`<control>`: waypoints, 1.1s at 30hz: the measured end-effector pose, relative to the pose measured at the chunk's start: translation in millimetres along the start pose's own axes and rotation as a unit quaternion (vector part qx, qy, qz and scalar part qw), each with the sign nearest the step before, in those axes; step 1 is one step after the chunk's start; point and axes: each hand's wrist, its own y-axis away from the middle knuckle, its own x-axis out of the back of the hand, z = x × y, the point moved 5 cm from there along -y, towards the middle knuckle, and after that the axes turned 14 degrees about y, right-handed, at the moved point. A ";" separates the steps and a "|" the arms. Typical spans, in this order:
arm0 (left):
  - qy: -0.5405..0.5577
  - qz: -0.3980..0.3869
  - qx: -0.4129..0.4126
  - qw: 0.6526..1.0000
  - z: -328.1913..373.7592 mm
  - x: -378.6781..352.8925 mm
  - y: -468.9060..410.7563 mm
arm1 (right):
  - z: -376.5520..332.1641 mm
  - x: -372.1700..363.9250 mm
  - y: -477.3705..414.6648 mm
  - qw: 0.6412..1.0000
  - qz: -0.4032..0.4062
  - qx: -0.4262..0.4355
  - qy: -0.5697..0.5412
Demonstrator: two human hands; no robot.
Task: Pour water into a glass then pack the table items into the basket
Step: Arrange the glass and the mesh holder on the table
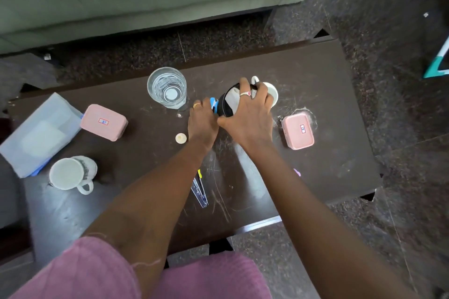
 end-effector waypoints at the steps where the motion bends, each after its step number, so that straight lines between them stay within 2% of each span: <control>1: 0.014 0.004 -0.001 1.000 -0.5 -1.7 2.7 | -3.0 0.5 -6.3 1.000 -0.001 0.014 -0.004; 4: 0.062 0.007 0.022 0.998 -4.7 -7.9 13.6 | -16.4 -1.7 -25.6 0.998 -0.017 0.060 0.005; 8: -0.016 -0.024 0.006 1.000 -14.6 -23.7 31.7 | -32.4 -10.3 -48.9 0.993 -0.044 0.104 0.027; 13: 0.011 -0.052 -0.005 0.999 -15.7 -21.4 49.7 | -47.0 -24.7 -63.0 0.987 -0.073 0.133 0.051; 16: 0.091 0.049 -0.057 0.993 -8.2 19.3 49.2 | -55.1 -30.2 -65.5 0.983 -0.084 0.151 0.056; 19: 0.052 0.147 -0.114 0.981 -1.6 59.7 41.9 | -58.2 -32.0 -70.1 0.986 -0.089 0.137 0.038; 23: 0.043 0.217 -0.075 0.972 -6.8 97.2 21.8 | -68.7 -28.0 -78.3 0.988 -0.078 0.128 0.038; 25: 0.048 0.203 -0.024 0.978 -11.3 108.1 6.8 | -70.3 -29.3 -78.2 0.986 -0.088 0.133 0.052; 27: 0.051 0.156 0.005 0.986 -14.2 113.9 -12.8 | -69.6 -32.8 -75.9 0.984 -0.099 0.134 0.060; 33: 0.005 -0.017 0.011 1.000 -20.9 107.9 -39.8 | -71.0 -35.3 -71.1 0.984 -0.099 0.131 0.066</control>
